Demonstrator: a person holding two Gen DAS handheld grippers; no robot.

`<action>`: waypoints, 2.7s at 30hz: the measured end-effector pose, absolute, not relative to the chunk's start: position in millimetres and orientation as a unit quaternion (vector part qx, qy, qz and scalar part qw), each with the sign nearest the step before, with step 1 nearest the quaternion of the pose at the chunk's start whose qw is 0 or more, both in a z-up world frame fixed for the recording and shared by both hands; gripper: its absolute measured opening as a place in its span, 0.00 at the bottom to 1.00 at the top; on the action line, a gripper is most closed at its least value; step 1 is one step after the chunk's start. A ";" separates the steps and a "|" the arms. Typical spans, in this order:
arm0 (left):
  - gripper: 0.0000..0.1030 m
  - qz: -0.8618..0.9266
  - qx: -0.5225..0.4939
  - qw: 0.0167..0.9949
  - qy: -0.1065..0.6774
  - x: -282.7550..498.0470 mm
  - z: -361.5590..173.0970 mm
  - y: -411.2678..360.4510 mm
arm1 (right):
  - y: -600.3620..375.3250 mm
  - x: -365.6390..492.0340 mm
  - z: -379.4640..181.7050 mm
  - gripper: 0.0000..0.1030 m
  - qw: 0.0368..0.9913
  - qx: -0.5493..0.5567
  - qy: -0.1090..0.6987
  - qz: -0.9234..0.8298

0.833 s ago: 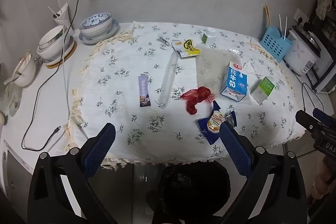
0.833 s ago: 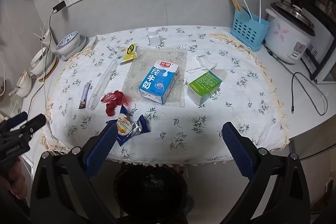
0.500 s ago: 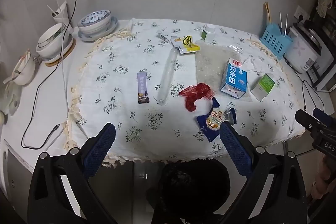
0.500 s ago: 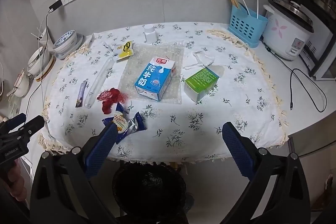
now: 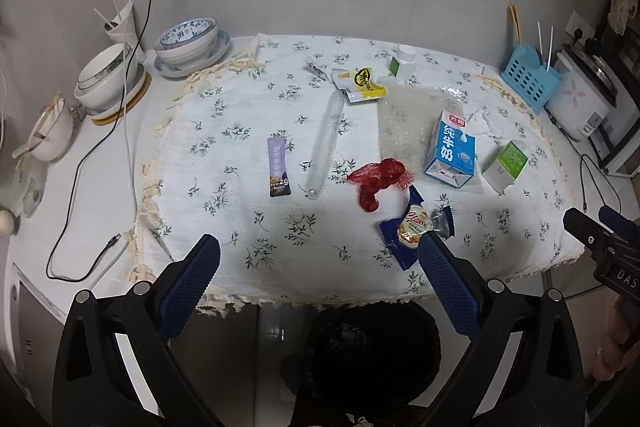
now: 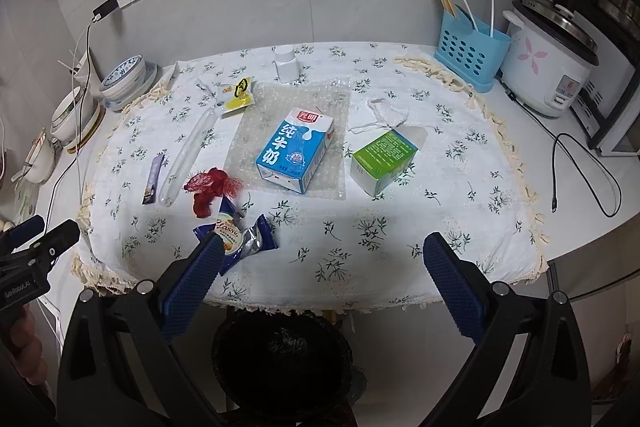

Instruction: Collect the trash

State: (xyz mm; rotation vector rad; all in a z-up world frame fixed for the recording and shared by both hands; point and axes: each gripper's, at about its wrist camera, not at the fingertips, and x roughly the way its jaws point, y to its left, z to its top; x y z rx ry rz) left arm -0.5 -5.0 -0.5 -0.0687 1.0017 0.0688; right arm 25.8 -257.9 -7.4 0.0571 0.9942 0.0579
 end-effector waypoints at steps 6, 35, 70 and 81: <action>0.94 0.024 -0.022 0.875 0.484 0.8 1.4 -10.3 | -262.1 29.4 -5.9 0.93 0.875 0.025 0.483 0.020; 0.94 0.018 -0.025 0.872 0.489 6.0 -2.2 -14.3 | -265.3 30.7 -6.6 0.93 0.880 0.029 0.474 0.017; 0.94 0.014 -0.041 0.868 0.495 19.5 -7.8 -7.8 | -267.0 42.3 -13.7 0.93 0.875 0.028 0.484 0.004; 0.94 0.012 -0.028 0.860 0.510 93.6 -28.5 3.9 | -251.7 112.0 -28.1 0.93 0.859 0.018 0.511 0.037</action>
